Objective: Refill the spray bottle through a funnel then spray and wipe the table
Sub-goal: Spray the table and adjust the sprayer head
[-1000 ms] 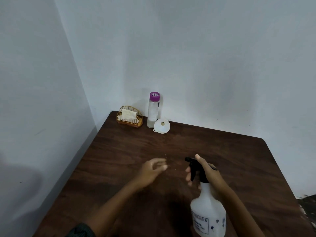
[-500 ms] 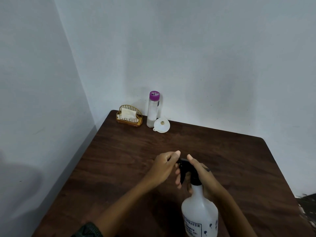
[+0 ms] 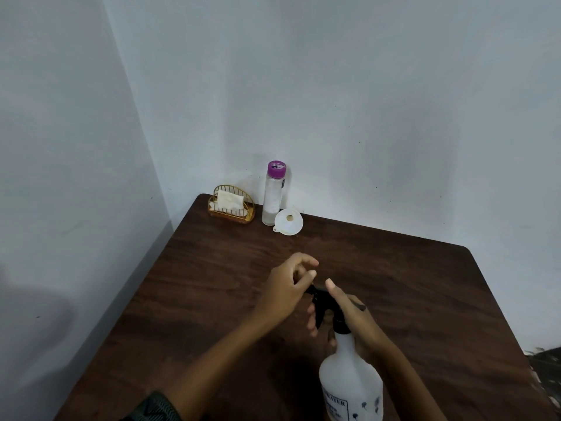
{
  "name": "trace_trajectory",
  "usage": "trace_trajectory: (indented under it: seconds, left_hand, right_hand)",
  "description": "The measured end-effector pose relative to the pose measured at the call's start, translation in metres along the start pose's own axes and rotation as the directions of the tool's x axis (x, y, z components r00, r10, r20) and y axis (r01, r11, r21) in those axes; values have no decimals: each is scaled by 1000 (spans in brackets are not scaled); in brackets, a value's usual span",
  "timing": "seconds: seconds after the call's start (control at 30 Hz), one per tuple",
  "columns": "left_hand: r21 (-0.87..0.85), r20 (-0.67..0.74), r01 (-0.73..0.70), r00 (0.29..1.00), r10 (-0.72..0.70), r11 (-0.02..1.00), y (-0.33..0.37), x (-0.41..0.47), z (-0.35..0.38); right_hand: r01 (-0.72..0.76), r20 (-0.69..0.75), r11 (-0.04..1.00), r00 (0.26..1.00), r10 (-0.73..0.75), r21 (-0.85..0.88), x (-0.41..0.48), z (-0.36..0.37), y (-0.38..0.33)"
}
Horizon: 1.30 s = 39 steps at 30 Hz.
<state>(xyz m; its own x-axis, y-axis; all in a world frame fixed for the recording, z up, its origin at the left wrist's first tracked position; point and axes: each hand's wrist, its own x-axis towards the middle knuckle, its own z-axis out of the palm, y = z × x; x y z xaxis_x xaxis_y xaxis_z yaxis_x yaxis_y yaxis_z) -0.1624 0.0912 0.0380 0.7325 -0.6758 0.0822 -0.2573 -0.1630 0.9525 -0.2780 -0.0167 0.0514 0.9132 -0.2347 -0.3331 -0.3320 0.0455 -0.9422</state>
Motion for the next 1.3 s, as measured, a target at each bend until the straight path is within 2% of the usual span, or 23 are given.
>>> trace_trajectory:
  seconds: [0.07,0.13,0.2,0.3,0.43,0.57,0.67,0.73,0.83,0.97,1.13,1.2,1.3]
  left_hand:
    - [-54,9,-65,998,65,996,1,-8,-5]
    - [-88,38,-65,997,69,994,3,-16,-10]
    - [-62,-27,-46,999,44,997,0,-22,-12]
    - [49,-105,80,992,-75,996,-18,-21,-18]
    - [204,-113,209,975,-190,956,-46,-24,-28]
    - [258,-107,235,971,-214,937,-61,-26,-32]
    - [252,-90,230,973,-213,940,-63,-25,-31]
    - [241,-50,220,975,-215,945,-64,-23,-29]
    - [232,46,194,977,-210,953,-66,-19,-23]
    - [253,172,188,957,-235,949,-70,-17,-15]
    - [198,336,223,899,-280,955,-66,-19,-9]
    - [203,399,233,867,-298,951,-62,-20,-5]
    - [206,517,242,795,-316,948,-57,-22,0]
  right_hand:
    - [-3,-58,1000,998,4,31,3,-3,4]
    - [-11,-127,999,992,17,51,5,-6,7]
    - [-18,-179,998,983,29,62,7,-9,8]
    - [-38,-266,997,963,55,69,13,-12,12]
    - [-89,-471,996,878,86,16,21,-15,30]
    - [-142,-453,989,879,149,51,19,-24,32]
    - [-96,-401,992,908,123,87,14,-27,29]
    - [-68,-444,995,891,95,75,15,-25,31]
    - [-40,-554,996,829,78,79,21,-22,33]
    - [11,-545,992,836,58,122,25,-21,26]
    - [92,-440,995,896,-62,47,27,-20,23]
    - [143,-477,989,873,-104,44,30,-15,22]
    - [209,-573,967,814,-90,145,36,-11,15]
